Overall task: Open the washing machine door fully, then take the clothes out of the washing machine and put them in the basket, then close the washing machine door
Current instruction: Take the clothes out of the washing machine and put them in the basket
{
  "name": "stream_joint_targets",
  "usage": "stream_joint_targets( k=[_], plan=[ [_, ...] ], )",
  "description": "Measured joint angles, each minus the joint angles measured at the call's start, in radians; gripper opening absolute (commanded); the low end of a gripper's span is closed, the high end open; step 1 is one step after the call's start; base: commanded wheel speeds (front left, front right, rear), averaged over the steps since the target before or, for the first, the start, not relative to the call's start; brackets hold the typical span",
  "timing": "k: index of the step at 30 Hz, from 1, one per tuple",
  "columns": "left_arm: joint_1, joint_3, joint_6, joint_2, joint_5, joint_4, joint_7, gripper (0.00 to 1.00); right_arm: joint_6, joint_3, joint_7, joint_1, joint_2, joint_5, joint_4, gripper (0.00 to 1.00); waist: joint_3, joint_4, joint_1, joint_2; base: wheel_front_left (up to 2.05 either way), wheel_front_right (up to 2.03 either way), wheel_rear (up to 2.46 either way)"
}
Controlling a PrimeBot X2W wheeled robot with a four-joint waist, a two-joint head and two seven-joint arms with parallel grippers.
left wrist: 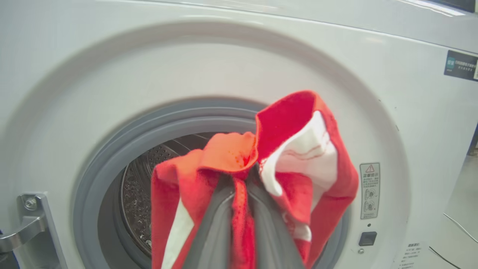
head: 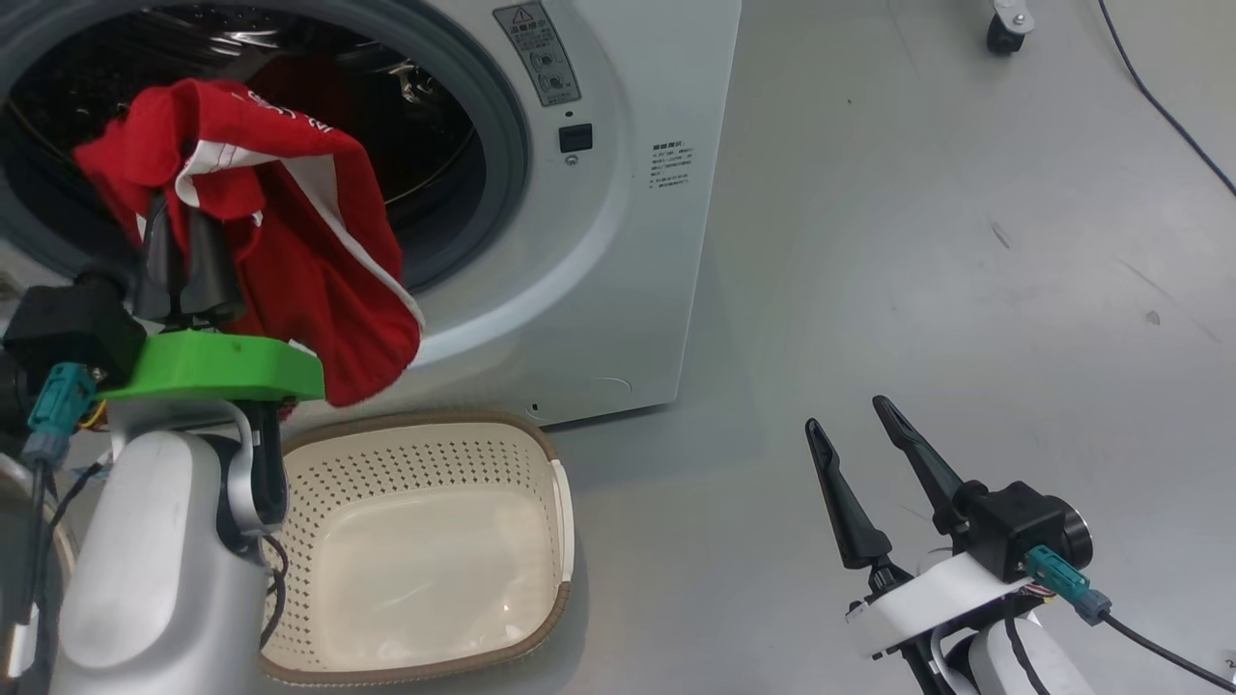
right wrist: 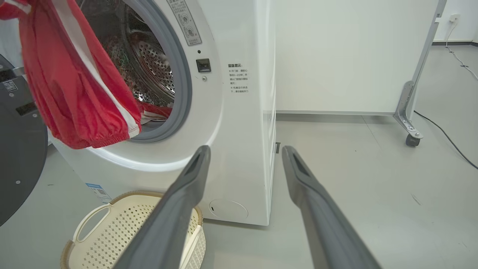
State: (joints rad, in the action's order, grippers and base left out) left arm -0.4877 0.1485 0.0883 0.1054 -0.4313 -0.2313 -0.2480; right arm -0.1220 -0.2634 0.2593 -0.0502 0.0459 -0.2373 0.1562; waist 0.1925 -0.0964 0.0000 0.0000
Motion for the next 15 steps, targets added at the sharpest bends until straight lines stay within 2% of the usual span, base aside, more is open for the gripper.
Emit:
stream_joint_targets(
  k=[15],
  plan=[
    [0.251,0.005,0.018,-0.037,0.012,0.077,-0.001,0.00,0.000,-0.024,0.000,0.039,0.000,0.012,-0.020,1.00,-0.046,0.038,0.0000,0.0000,0.00,0.00,0.00]
  ],
)
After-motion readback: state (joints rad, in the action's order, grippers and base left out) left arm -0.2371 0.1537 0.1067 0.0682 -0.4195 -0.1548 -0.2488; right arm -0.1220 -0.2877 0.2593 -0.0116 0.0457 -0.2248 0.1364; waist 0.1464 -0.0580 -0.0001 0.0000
